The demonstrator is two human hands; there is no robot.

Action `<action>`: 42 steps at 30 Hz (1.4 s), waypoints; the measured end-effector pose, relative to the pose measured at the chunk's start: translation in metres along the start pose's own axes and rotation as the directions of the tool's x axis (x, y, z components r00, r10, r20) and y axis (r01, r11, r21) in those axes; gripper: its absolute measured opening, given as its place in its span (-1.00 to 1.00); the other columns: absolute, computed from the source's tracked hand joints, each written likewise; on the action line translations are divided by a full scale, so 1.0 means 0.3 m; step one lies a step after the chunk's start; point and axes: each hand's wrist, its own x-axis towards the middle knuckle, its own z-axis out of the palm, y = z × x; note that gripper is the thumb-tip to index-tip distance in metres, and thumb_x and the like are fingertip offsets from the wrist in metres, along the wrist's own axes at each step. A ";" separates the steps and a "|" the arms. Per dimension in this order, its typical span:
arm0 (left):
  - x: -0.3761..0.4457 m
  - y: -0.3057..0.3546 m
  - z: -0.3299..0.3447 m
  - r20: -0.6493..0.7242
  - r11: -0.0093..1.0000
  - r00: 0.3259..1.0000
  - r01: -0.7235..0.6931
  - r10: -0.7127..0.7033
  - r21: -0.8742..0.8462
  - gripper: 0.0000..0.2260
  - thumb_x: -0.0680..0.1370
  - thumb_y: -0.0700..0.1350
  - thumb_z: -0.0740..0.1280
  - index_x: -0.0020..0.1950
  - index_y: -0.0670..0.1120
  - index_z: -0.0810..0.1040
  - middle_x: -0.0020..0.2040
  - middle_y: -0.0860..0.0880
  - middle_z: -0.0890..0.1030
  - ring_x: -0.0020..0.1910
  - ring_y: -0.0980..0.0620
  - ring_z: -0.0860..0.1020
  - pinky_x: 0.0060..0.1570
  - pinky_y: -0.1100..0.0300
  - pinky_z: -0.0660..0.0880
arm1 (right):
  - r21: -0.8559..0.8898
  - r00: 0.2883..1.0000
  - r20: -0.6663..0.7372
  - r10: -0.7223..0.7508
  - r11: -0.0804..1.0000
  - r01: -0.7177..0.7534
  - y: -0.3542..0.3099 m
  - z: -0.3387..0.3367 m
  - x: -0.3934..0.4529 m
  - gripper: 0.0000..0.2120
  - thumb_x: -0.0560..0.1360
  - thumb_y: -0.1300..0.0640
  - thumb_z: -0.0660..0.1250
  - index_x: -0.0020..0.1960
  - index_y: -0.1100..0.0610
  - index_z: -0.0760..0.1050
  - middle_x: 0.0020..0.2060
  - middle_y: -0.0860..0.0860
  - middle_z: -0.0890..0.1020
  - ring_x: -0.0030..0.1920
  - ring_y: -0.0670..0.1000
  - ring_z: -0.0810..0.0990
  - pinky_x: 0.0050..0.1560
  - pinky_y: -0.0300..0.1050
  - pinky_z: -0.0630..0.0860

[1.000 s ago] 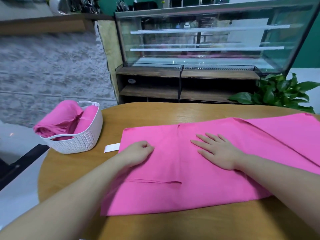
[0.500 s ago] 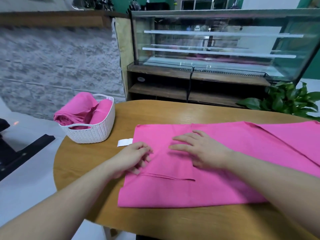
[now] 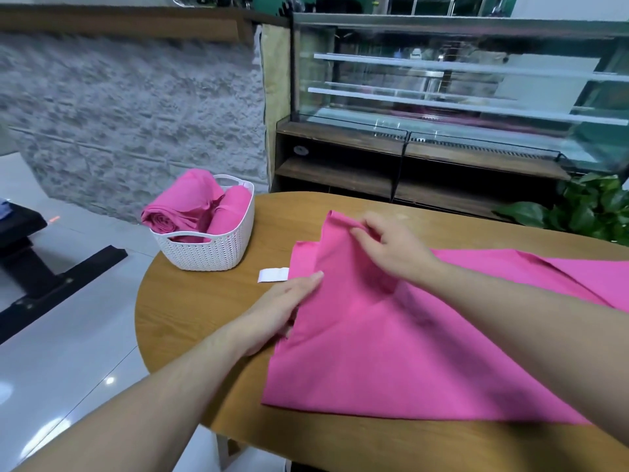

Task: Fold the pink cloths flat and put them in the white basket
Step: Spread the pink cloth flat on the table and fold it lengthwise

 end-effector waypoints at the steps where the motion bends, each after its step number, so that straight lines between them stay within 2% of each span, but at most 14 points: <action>1: 0.003 -0.006 -0.003 0.006 1.000 1.000 -0.012 0.012 -0.020 -0.47 0.48 0.29 0.37 0.13 -0.16 0.61 -0.02 -0.10 0.66 -0.10 -0.07 0.57 -0.25 0.17 0.43 | -0.032 1.000 0.007 0.018 0.999 -0.017 -0.003 0.006 0.024 -0.74 0.61 -0.06 0.22 -0.23 -0.29 0.34 -0.42 -0.14 0.44 -0.33 -0.05 0.44 -0.23 0.06 0.45; 4: 0.007 -0.005 -0.010 -0.032 0.998 0.999 0.018 -0.020 -0.058 -0.80 0.58 -0.11 0.33 0.12 -0.20 0.62 -0.02 -0.16 0.70 -0.14 -0.05 0.65 -0.05 0.12 0.55 | -0.170 0.997 0.037 0.064 0.984 -0.057 -0.005 0.027 0.074 -0.79 0.62 -0.08 0.20 -0.18 -0.08 0.35 -0.33 -0.11 0.51 -0.20 0.08 0.55 -0.20 0.01 0.47; 6: 0.016 -0.008 -0.022 -0.069 0.997 0.997 0.035 -0.040 -0.070 -0.76 0.50 -0.09 0.33 0.09 -0.17 0.64 -0.01 -0.19 0.70 -0.12 -0.09 0.64 0.04 0.02 0.51 | -0.273 0.996 0.048 0.069 0.961 -0.053 -0.012 0.039 0.097 -0.83 0.62 -0.10 0.18 -0.08 -0.07 0.42 -0.24 -0.06 0.58 -0.11 0.11 0.58 -0.20 -0.06 0.42; 8: 0.022 0.004 -0.031 -0.069 0.996 0.997 0.042 -0.047 -0.073 -0.76 0.46 -0.02 0.36 0.07 -0.08 0.63 -0.07 -0.13 0.70 -0.15 -0.08 0.60 -0.06 0.05 0.46 | -0.365 0.997 0.053 0.062 0.930 -0.038 -0.021 0.057 0.124 -0.79 0.63 -0.13 0.15 0.04 -0.05 0.49 -0.13 -0.03 0.65 -0.06 0.09 0.59 -0.20 -0.08 0.34; 12: 0.061 0.037 -0.060 -0.182 0.999 0.982 0.044 -0.045 -0.011 -0.93 0.62 -0.04 0.27 0.07 0.00 0.49 -0.44 0.16 0.53 -0.54 0.19 0.44 -0.53 0.34 0.36 | -0.386 0.994 0.097 0.055 0.922 -0.013 -0.020 0.112 0.158 -0.76 0.63 -0.15 0.14 0.08 -0.05 0.50 -0.10 -0.03 0.65 -0.06 0.09 0.59 -0.20 -0.07 0.35; 16: 0.113 0.053 -0.095 -0.271 0.998 0.962 0.054 -0.045 0.026 -0.88 0.66 -0.09 0.21 -0.02 -0.02 0.52 -0.40 0.07 0.53 -0.55 0.16 0.46 -0.51 0.25 0.46 | -0.389 0.990 0.122 0.073 0.921 -0.020 -0.014 0.176 0.182 -0.73 0.64 -0.15 0.10 0.10 -0.04 0.49 -0.05 0.01 0.66 -0.01 0.13 0.59 -0.12 -0.03 0.48; 19: 0.148 0.040 -0.111 -0.358 0.981 0.933 0.041 0.031 0.190 -0.79 0.65 -0.12 0.23 -0.20 -0.04 0.46 -0.35 0.00 0.50 -0.49 0.10 0.48 -0.50 0.19 0.51 | -0.399 0.987 0.143 0.068 0.917 -0.005 -0.004 0.193 0.208 -0.68 0.65 -0.18 0.04 0.11 -0.03 0.46 -0.05 0.04 0.66 -0.02 0.16 0.59 -0.07 0.01 0.52; 21: 0.169 0.021 -0.120 -0.402 0.945 0.911 0.047 0.092 0.323 -0.78 0.63 -0.09 0.26 -0.23 -0.04 0.45 -0.34 0.00 0.51 -0.41 0.01 0.50 -0.37 0.05 0.61 | -0.414 0.976 0.202 0.078 0.910 0.013 0.008 0.202 0.225 -0.67 0.63 -0.22 0.03 0.10 -0.05 0.44 -0.07 0.04 0.65 -0.04 0.15 0.59 -0.06 0.02 0.53; 25: 0.179 0.017 -0.120 -0.412 0.966 0.908 0.040 0.070 0.254 -0.84 0.63 -0.08 0.28 -0.15 -0.05 0.50 -0.31 -0.03 0.54 -0.53 0.11 0.48 -0.57 0.22 0.49 | -0.481 0.909 0.390 0.143 0.874 0.069 0.032 0.224 0.244 -0.72 0.62 -0.20 0.10 0.12 -0.04 0.43 -0.12 -0.02 0.59 -0.09 0.10 0.56 -0.08 -0.02 0.55; 29: 0.172 0.026 -0.112 -0.403 0.974 0.915 0.075 0.019 0.216 -0.86 0.58 -0.06 0.37 0.00 -0.12 0.53 -0.23 -0.06 0.60 -0.51 0.14 0.50 -0.60 0.29 0.42 | -0.521 0.938 0.305 0.164 0.853 0.020 0.043 0.257 0.253 -0.73 0.64 -0.13 0.08 0.12 -0.01 0.45 -0.07 0.03 0.63 -0.14 0.10 0.54 -0.12 -0.01 0.55; 33: 0.185 0.011 -0.123 -0.416 0.953 0.909 0.097 0.033 0.287 -0.87 0.54 -0.08 0.39 0.06 -0.06 0.53 -0.10 -0.10 0.64 -0.41 0.05 0.56 -0.55 0.24 0.46 | -0.539 0.948 0.256 0.187 0.842 -0.020 0.056 0.299 0.252 -0.72 0.63 -0.15 0.11 0.12 0.00 0.46 0.00 0.03 0.65 0.00 0.14 0.60 -0.14 -0.06 0.49; 36: 0.196 0.000 -0.121 -0.446 0.900 0.889 0.107 0.105 0.423 -0.85 0.51 -0.04 0.40 -0.01 0.03 0.45 -0.12 -0.05 0.63 -0.27 -0.06 0.57 -0.29 0.09 0.57 | -0.499 0.980 0.162 0.119 0.867 -0.023 0.062 0.306 0.233 -0.73 0.60 -0.15 0.16 0.20 -0.03 0.42 0.12 -0.02 0.61 0.16 0.10 0.54 0.09 0.03 0.44; 38: 0.193 -0.006 -0.119 -0.467 0.869 0.872 0.112 0.146 0.481 -0.80 0.51 -0.03 0.40 0.02 0.01 0.40 -0.15 0.01 0.58 -0.19 -0.07 0.55 -0.13 0.07 0.52 | -0.437 0.995 0.075 0.067 0.899 -0.027 0.051 0.297 0.214 -0.69 0.58 -0.09 0.19 0.28 -0.03 0.40 0.19 -0.02 0.54 0.25 0.08 0.44 0.20 0.09 0.34; 42: 0.185 -0.011 -0.111 -0.486 0.838 0.854 0.119 0.188 0.533 -0.74 0.54 -0.03 0.39 0.03 -0.03 0.32 -0.22 0.04 0.50 -0.17 -0.08 0.51 -0.18 0.09 0.35 | -0.330 0.997 0.070 0.034 0.944 -0.009 0.014 0.264 0.118 -0.66 0.52 0.01 0.25 0.29 -0.02 0.45 0.24 -0.01 0.49 0.30 0.07 0.38 0.25 0.09 0.30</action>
